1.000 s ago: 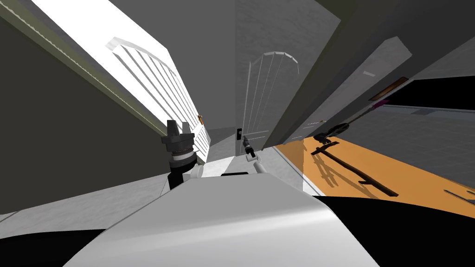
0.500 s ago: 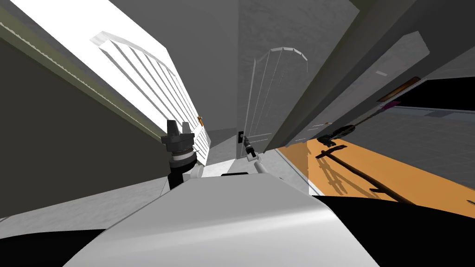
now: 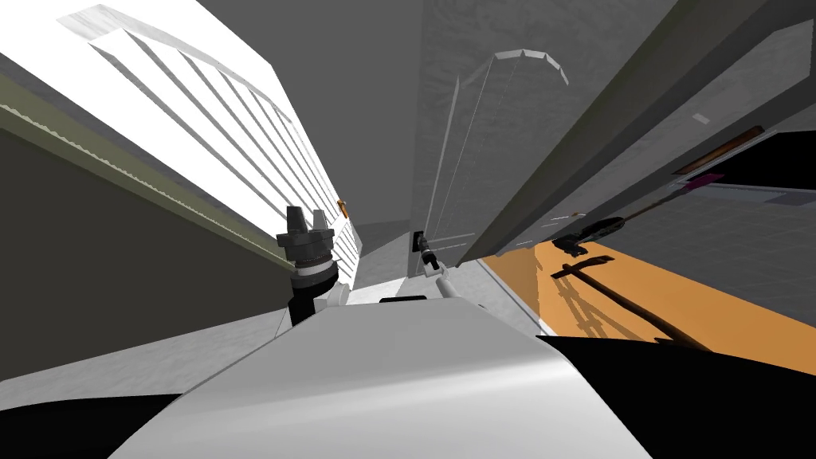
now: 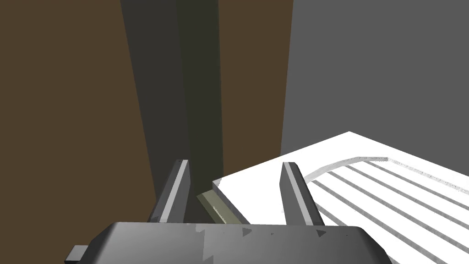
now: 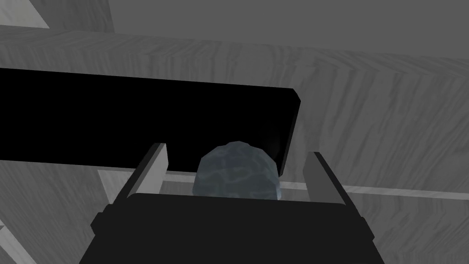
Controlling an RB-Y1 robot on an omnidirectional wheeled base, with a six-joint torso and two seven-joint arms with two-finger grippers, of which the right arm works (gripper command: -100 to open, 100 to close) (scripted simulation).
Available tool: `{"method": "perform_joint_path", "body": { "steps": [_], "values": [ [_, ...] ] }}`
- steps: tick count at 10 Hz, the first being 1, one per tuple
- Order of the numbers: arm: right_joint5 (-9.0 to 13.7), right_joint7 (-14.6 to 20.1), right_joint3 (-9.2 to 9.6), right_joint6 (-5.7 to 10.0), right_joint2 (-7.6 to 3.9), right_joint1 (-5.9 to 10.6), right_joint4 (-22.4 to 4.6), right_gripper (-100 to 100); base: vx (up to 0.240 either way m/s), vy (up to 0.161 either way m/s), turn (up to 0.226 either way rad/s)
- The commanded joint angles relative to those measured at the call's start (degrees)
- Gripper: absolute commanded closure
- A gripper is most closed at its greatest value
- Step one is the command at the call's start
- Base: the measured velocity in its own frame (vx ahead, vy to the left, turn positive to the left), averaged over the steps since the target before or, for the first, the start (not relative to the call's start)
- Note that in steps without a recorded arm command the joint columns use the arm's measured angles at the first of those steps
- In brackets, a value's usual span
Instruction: Push the door open
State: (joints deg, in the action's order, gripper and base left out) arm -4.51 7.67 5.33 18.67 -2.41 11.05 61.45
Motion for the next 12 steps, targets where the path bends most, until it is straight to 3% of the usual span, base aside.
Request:
{"method": "perform_joint_path", "body": {
  "steps": [1,6,12],
  "values": [
    [0.0,0.01,0.01,0.0,-0.04,-0.03,0.01,100,-0.008,-0.003,-0.003],
    [0.0,0.01,0.01,0.0,-0.04,-0.03,0.01,100,-0.006,-0.004,0.005],
    [0.47,-0.8,-3.13,0.09,-1.44,0.43,-0.33,100,0.166,0.075,-0.037]
  ]
}}
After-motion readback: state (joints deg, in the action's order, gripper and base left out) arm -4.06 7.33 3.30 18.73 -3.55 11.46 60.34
